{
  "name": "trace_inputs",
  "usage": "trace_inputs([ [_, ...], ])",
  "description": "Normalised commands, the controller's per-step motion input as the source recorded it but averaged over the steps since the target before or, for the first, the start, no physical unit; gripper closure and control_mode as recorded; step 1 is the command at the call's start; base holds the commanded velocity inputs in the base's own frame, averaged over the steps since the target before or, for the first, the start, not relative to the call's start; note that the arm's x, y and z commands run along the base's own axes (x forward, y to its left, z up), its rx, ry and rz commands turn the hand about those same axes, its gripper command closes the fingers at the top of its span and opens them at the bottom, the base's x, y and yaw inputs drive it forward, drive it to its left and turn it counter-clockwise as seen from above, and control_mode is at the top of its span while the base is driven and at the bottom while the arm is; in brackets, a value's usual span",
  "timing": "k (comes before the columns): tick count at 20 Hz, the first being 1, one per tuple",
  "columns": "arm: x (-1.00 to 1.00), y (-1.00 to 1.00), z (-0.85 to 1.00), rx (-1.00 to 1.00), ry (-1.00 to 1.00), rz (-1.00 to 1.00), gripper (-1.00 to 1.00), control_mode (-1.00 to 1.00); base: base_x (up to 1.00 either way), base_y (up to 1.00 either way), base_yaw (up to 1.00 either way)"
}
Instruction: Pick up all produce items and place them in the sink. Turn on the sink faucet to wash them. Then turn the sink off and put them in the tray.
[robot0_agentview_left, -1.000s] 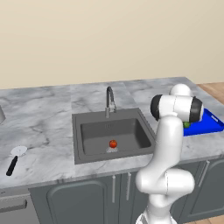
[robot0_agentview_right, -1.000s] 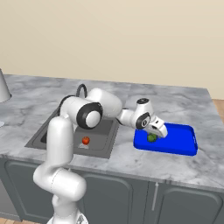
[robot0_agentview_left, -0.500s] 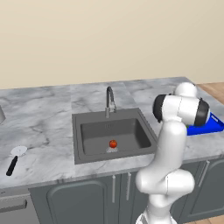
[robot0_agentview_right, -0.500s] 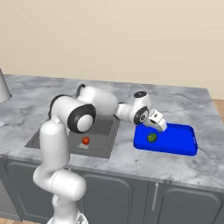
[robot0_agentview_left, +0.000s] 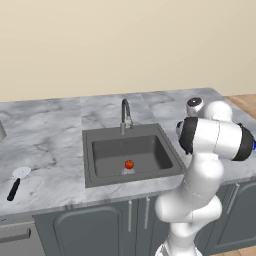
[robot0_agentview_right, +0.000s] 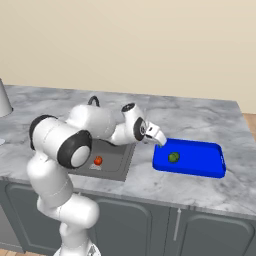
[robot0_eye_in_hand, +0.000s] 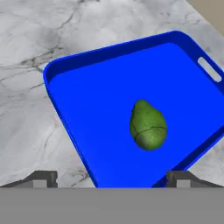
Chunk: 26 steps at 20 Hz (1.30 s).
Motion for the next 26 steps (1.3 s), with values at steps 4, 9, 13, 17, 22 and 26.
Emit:
trace_inputs([
  [4,-0.21,1.0,0.0,-0.08,0.01,0.12,-1.0,-1.0,0.0,0.0,0.0],
  [9,-0.17,1.0,0.02,-0.06,0.06,0.16,-1.0,-1.0,0.0,0.0,0.0],
  [13,-0.01,1.0,0.16,-0.03,0.1,0.19,-1.0,-1.0,0.0,0.0,0.0],
  [17,0.0,1.0,0.14,-0.03,0.14,0.2,-1.0,-1.0,0.0,0.0,0.0],
  [22,-0.05,0.85,0.02,-0.01,0.15,0.2,-1.0,-1.0,0.0,0.0,0.0],
  [26,-0.11,0.36,-0.08,0.0,0.07,0.19,-1.0,-1.0,0.0,0.0,0.0],
])
